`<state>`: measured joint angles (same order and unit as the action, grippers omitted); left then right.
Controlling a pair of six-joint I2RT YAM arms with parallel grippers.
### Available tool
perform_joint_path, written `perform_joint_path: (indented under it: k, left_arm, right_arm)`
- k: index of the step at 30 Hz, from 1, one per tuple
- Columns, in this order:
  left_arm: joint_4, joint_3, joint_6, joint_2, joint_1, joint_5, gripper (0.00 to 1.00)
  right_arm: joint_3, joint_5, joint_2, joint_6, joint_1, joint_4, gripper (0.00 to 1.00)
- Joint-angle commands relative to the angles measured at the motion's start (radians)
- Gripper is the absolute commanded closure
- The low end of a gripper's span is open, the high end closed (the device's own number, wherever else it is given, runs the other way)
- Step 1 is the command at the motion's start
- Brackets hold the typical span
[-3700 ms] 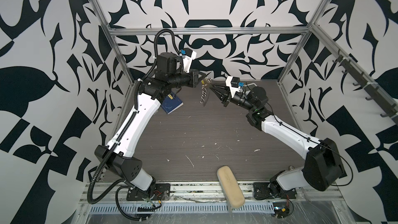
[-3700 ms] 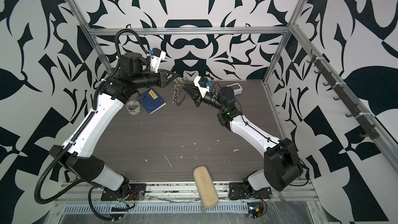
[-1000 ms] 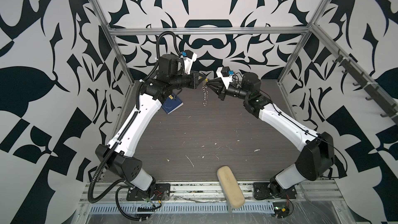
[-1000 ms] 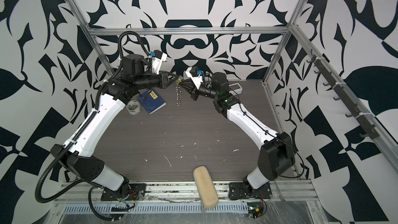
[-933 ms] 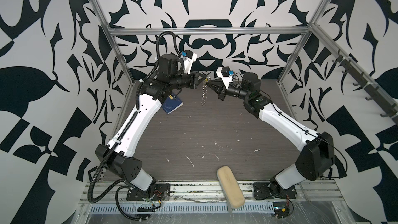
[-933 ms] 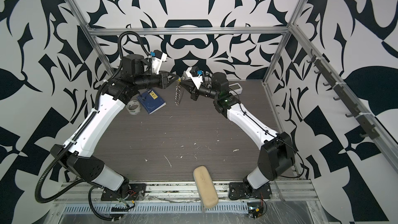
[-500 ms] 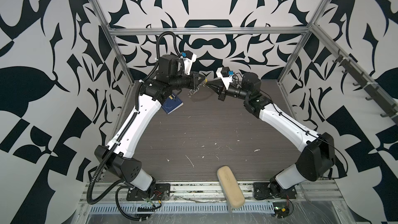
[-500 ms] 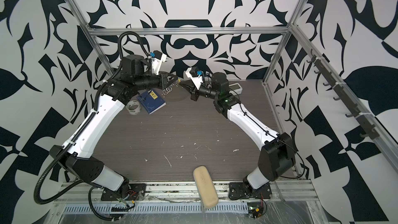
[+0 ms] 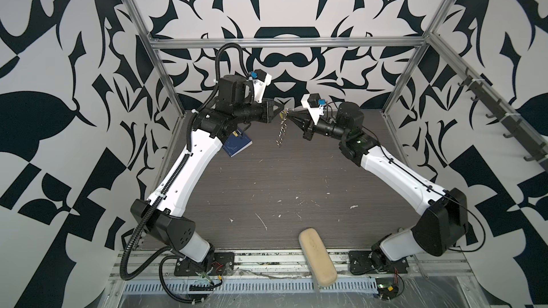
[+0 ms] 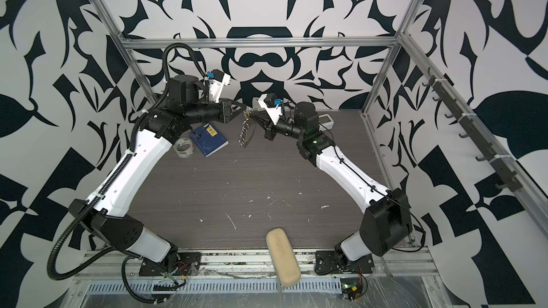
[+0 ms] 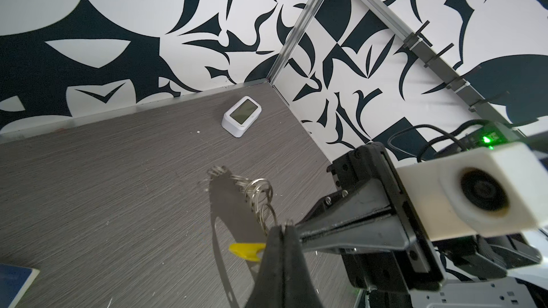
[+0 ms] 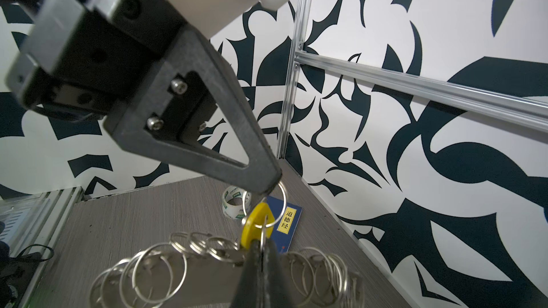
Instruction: Remove the keys from the keyring
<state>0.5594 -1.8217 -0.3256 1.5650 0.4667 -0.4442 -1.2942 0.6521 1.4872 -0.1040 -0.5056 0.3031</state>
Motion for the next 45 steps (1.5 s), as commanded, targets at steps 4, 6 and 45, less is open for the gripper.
perform_joint_path:
  k: [4,6,45]
  left_arm:
    - [-0.002,0.006,-0.034,0.039,-0.030,0.016,1.00]
    - [-0.016,0.017,-0.051,0.039,-0.033,0.004,1.00]
    - [-0.059,0.381,-0.037,-0.053,-0.107,0.270,1.00]
  right_arm:
    - [-0.007,-0.001,-0.086,0.042,-0.006,0.264,1.00]
    - [0.003,-0.007,-0.087,0.065,-0.005,0.316,1.00]
    - [0.166,-0.237,-0.176,-0.090,-0.006,0.329,1.00]
